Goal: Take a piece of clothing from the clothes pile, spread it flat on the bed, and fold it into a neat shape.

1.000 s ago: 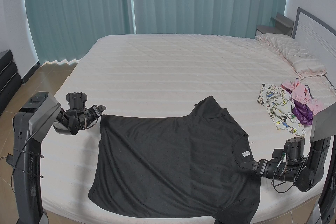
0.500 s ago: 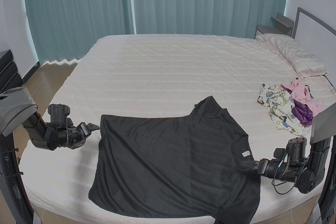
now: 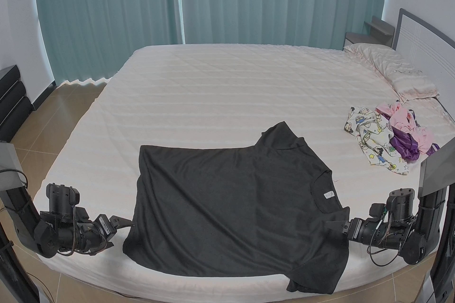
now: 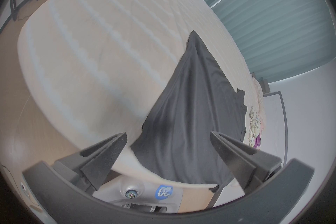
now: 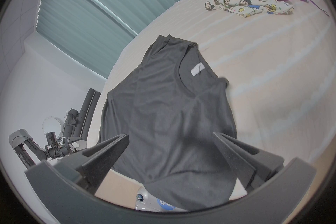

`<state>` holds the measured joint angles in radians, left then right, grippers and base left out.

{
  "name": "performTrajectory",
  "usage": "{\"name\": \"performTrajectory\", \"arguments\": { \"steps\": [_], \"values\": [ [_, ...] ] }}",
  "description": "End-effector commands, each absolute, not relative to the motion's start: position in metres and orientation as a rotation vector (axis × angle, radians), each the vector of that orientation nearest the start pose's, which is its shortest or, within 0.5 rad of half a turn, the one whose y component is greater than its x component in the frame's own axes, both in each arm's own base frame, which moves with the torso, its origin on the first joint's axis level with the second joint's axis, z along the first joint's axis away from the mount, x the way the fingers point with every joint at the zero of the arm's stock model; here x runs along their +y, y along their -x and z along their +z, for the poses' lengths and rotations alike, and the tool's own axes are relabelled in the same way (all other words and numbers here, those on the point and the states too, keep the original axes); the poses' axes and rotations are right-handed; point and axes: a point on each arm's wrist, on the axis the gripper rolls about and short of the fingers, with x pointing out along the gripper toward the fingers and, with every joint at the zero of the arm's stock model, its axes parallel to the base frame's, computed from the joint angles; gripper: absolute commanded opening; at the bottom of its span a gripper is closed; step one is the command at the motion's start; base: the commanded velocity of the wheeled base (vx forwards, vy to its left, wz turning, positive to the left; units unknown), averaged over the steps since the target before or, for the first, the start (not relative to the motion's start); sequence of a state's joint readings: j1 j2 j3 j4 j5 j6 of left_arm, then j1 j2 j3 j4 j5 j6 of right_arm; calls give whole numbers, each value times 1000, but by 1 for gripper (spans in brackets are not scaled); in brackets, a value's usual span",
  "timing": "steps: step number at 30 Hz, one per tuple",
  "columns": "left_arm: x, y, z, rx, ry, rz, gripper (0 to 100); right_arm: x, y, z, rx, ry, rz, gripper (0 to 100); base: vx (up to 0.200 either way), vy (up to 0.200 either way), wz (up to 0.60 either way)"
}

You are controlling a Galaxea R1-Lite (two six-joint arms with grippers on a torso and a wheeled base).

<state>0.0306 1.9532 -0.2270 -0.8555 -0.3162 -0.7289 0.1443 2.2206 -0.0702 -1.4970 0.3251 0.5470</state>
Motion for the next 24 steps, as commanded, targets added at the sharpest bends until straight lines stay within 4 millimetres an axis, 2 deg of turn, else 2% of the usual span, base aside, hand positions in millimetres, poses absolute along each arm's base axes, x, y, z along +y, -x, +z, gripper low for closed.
{"name": "performTrajectory", "arguments": {
  "steps": [1,7,11,15,20,24],
  "values": [
    [-3,-211,8,975,834,64,100,42,-224,-12,780,-575,265,100,-200,0,0],
    [-4,-222,2,907,821,19,100,41,-223,-11,776,-575,266,100,-33,0,0],
    [-1,-238,-20,847,699,-42,100,42,-222,-10,769,-573,273,100,0,0,0],
    [-3,-245,-37,812,607,-90,100,42,-220,-8,747,-570,281,100,0,0,0],
    [-9,-247,-48,821,565,-94,100,42,-220,-9,750,-570,280,100,0,0,0],
    [-11,-248,-47,815,555,-88,100,42,-220,-9,750,-570,280,100,0,0,0]
  ]
}}
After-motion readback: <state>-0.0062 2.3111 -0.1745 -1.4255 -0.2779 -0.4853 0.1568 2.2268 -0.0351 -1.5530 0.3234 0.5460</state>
